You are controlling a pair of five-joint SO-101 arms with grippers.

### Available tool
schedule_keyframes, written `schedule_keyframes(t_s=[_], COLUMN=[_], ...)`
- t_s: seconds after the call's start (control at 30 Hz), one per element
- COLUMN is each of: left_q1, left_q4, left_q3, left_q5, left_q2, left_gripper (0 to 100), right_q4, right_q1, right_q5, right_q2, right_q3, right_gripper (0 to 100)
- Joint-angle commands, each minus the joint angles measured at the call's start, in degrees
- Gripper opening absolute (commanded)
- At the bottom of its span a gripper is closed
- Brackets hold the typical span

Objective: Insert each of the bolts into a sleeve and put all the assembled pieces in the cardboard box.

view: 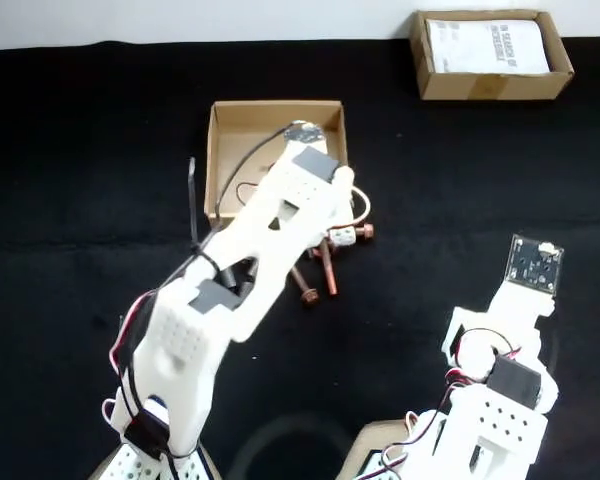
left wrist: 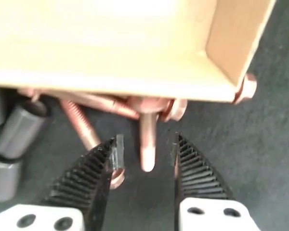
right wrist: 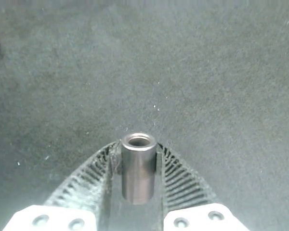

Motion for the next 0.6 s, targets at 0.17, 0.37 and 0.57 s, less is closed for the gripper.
schedule_keyframes(t_s=[0.17,0.37,0.57], left_q1=[-1.45,-2.33,-0.66], left_q4=[1.76,2.37,8.53], left_q3=[-8.66,-10.42,-14.64], left_q5=[0.35,0.00,-4.13], left_q2=[6.64,8.04,5.58], left_gripper=[17,6,1], right_q4=[-0.75,-0.75,-0.75], right_q1=[1.01,1.01,0.66], right_q5=[0.35,0.18,0.09], right_q2=[-1.27,-1.27,-1.19], right_q3=[-0.22,-0.04,0.04], right_gripper=[0.8,0.8,0.8])
